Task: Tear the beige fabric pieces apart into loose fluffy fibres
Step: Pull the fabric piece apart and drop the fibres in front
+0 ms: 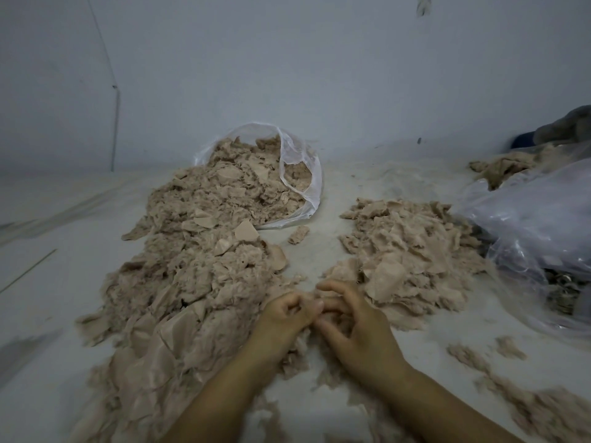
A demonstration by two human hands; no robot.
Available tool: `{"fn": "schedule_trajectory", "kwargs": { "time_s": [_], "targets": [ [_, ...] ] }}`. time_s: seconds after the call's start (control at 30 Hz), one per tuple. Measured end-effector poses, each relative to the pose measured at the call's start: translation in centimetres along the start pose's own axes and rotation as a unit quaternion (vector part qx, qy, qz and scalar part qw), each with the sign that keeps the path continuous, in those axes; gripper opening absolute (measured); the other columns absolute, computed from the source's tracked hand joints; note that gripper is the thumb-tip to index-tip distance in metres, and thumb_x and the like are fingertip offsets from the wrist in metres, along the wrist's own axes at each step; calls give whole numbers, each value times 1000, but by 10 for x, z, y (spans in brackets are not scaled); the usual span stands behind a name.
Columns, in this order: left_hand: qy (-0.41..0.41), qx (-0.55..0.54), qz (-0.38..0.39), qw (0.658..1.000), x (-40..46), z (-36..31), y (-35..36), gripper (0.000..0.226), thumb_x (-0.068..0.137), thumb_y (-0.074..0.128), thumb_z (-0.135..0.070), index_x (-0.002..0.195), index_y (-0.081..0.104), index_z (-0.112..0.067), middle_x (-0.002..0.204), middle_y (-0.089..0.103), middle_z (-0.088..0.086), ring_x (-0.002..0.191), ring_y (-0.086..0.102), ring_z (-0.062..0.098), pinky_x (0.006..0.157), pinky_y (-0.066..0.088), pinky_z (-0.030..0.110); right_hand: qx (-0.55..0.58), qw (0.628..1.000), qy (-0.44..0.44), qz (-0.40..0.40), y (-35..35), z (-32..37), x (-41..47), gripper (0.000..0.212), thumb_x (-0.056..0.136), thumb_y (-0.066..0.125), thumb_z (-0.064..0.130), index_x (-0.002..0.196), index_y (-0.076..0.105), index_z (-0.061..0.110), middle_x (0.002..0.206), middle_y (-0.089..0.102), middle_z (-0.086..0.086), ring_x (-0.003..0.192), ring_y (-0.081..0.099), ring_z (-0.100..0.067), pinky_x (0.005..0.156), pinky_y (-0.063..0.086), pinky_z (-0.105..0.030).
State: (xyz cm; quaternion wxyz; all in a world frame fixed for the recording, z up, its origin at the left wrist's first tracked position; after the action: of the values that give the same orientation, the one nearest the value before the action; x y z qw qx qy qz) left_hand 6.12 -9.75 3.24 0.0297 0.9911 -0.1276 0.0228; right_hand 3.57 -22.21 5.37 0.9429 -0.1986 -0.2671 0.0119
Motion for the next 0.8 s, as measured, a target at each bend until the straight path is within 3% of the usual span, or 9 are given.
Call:
{"fn": "schedule_trajectory", "kwargs": {
  "time_s": [0.07, 0.13, 0.2, 0.27, 0.37, 0.5, 0.6, 0.7, 0.8],
  "targets": [
    [9, 4, -48, 999, 2, -3, -8, 9, 87, 62, -19, 89, 68, -12, 82, 71, 5, 75, 65, 13, 64, 50, 20, 68, 997, 34, -34, -8, -4, 3, 35, 89, 60, 5, 105, 54, 36, 93, 70, 23, 76, 68, 0, 67, 52, -15],
    [20, 29, -66, 997, 3, -6, -13, 13, 90, 58, -10, 90, 66, -19, 89, 69, 0, 82, 63, 13, 70, 49, 23, 97, 988, 84, -86, -20, -11, 6, 26, 88, 64, 14, 103, 56, 33, 92, 69, 13, 74, 65, -2, 66, 52, -19],
    [33, 36, -55, 997, 2, -7, -9, 13, 91, 57, -8, 99, 63, -17, 95, 67, 4, 85, 63, 16, 74, 51, 26, 123, 979, 153, -53, -18, -19, 6, 31, 77, 72, 35, 105, 58, 32, 89, 66, 8, 71, 61, -7, 64, 51, -20],
    [37, 39, -49, 997, 1, -7, -7, 16, 91, 57, -8, 104, 62, -15, 100, 67, 10, 88, 64, 21, 79, 52, 32, 163, 967, 195, 10, -6, -24, 3, 37, 71, 74, 38, 101, 62, 22, 79, 64, 4, 64, 57, -8, 59, 47, -18],
    [38, 35, -45, 998, 1, -6, -7, 17, 91, 57, -12, 105, 64, -17, 103, 70, 6, 93, 67, 16, 81, 53, 28, 173, 970, 169, 4, -4, -25, 4, 12, 84, 70, 18, 83, 65, 7, 63, 61, 2, 59, 55, -9, 56, 44, -20],
    [52, 28, 3, 998, -3, -12, 4, 17, 84, 61, -28, 86, 66, -12, 78, 70, 0, 74, 67, 16, 67, 52, 24, 123, 985, 116, 36, 0, -18, 4, 16, 88, 66, 19, 73, 65, 14, 58, 57, 8, 55, 50, -6, 52, 41, -19],
    [95, 73, -60, 991, -1, -16, -2, 24, 88, 60, -13, 64, 57, -10, 58, 51, 4, 55, 48, 14, 54, 39, 25, 94, 988, 107, 57, 4, -16, 5, 18, 87, 67, 15, 69, 62, 16, 59, 55, 5, 55, 48, -6, 54, 39, -18],
    [97, 57, -85, 990, 0, -17, -5, 23, 91, 56, -8, 68, 52, -2, 64, 44, 12, 62, 41, 19, 60, 34, 30, 122, 984, 114, 67, 4, -16, 7, 17, 88, 65, 11, 71, 60, 10, 59, 53, 0, 53, 45, -8, 53, 38, -20],
    [102, 87, -65, 989, -1, -16, -1, 32, 91, 57, -7, 60, 55, -16, 57, 46, -1, 58, 42, 11, 57, 35, 25, 177, 971, 141, 72, 8, -17, 4, 14, 84, 70, 17, 77, 61, 7, 59, 55, 2, 52, 48, -7, 51, 38, -18]
  ]
}}
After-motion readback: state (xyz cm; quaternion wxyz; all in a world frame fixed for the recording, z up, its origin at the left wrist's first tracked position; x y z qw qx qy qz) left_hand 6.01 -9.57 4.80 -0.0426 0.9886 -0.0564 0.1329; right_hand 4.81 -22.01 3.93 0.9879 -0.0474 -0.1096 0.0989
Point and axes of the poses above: each hand's wrist, its own x-axis towards the middle knuckle, its own y-axis out of the palm, z = x × y, the point moved 6 cm from there along x, towards the middle knuckle
